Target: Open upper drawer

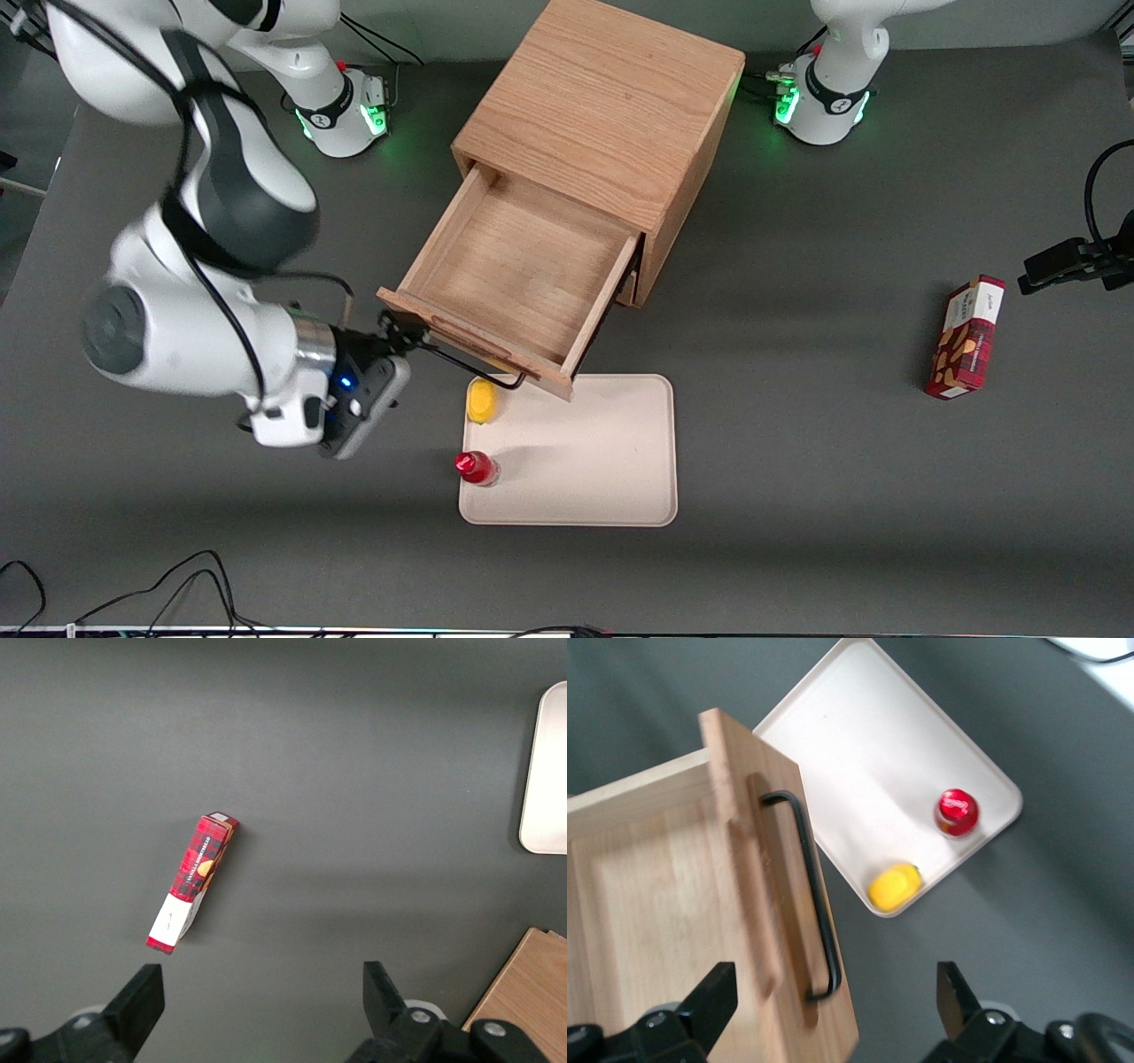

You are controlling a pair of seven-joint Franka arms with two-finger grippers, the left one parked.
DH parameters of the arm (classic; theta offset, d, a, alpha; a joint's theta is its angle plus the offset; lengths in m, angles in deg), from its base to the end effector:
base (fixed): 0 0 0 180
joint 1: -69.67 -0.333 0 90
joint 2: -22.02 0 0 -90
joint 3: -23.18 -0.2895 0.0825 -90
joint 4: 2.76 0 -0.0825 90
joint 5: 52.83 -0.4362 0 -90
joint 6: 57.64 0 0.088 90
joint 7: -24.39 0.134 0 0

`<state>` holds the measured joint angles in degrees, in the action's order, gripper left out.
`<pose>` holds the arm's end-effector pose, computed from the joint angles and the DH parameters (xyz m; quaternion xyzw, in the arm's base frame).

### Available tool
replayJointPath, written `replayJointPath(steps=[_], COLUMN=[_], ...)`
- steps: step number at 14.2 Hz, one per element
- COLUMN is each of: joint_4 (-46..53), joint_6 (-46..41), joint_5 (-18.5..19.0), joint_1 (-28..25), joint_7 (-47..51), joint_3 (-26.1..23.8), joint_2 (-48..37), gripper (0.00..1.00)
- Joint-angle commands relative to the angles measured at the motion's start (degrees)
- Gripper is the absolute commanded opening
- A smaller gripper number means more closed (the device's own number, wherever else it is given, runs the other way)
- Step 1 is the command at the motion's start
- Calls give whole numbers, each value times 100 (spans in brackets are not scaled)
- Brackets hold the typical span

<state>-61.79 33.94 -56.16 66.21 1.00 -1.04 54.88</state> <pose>0.6927 0.2791 0.4937 -0.9068 -0.3970 -0.0168 0.1409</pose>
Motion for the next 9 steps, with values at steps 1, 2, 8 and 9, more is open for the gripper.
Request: replayJointPath(steps=[1,2,8,9], joint_4=[-240,-258,-854,-890], joint_6=[-587,-798,-1982,-2587], joint_5=[254,228,290,281], joint_1=[38,73,100,100], joint_7=[36,18,131,167], joint_3=[206,425,1654,1858], joint_2=[-929,-1166,-3134,-3250], gripper=[100,100,100,100])
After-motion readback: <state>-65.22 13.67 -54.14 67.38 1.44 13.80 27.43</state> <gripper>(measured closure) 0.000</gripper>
